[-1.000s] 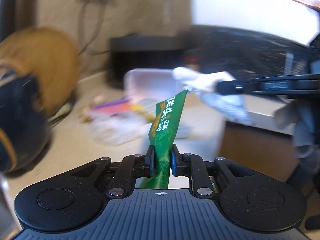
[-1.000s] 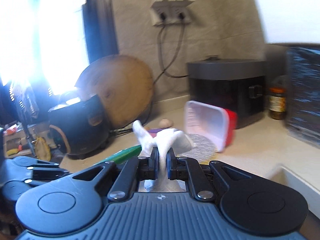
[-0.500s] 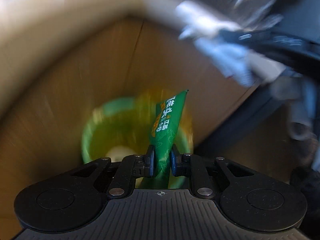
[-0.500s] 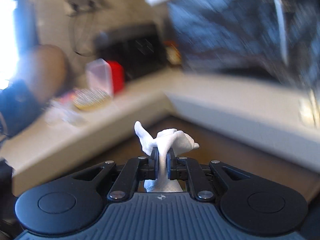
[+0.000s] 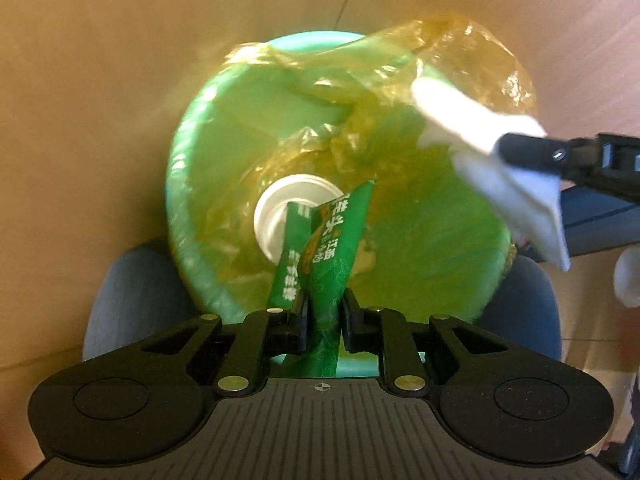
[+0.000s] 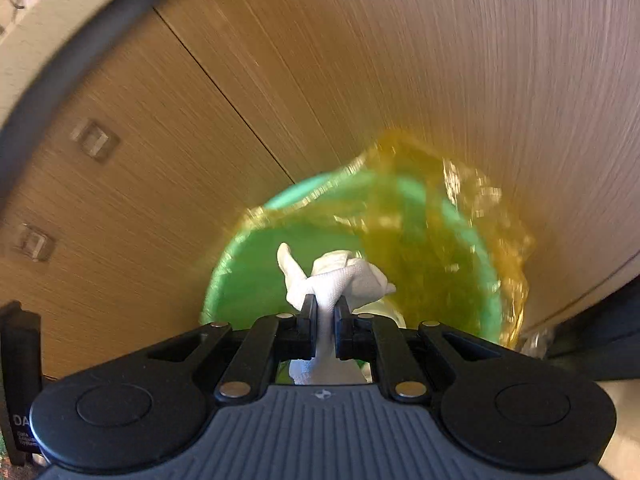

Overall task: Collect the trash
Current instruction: 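Carry the sachet and tissue over the bin and open both tools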

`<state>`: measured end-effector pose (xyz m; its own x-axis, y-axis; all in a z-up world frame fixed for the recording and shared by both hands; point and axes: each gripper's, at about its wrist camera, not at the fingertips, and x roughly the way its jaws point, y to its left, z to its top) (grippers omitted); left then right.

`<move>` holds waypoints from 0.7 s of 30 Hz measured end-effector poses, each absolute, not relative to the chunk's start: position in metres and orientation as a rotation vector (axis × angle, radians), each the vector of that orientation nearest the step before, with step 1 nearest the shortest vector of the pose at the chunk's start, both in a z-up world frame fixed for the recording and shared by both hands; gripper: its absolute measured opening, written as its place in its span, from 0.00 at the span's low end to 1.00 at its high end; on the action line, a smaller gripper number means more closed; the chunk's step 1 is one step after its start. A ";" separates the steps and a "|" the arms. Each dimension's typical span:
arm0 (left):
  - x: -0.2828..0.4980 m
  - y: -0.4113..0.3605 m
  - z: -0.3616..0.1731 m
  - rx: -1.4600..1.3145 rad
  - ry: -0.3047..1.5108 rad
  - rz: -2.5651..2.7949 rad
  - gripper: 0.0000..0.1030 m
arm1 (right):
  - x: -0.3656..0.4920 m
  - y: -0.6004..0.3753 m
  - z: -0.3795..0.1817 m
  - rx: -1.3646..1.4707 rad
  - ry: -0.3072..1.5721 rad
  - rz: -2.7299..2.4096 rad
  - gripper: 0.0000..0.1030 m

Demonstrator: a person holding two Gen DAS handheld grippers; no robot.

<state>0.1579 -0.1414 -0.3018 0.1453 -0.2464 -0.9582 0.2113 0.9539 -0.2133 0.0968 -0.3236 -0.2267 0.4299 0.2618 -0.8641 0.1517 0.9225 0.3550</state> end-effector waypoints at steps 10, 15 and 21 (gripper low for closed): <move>0.201 -0.137 -0.353 -0.335 1.479 -0.374 0.22 | 0.091 -0.325 -0.236 0.424 1.166 0.022 0.08; 0.212 -0.129 -0.366 -0.344 1.426 -0.323 0.22 | 0.095 -0.325 -0.248 0.421 1.220 0.002 0.08; 0.203 -0.117 -0.358 -0.336 1.414 -0.359 0.23 | 0.098 -0.325 -0.261 0.455 1.269 0.016 0.08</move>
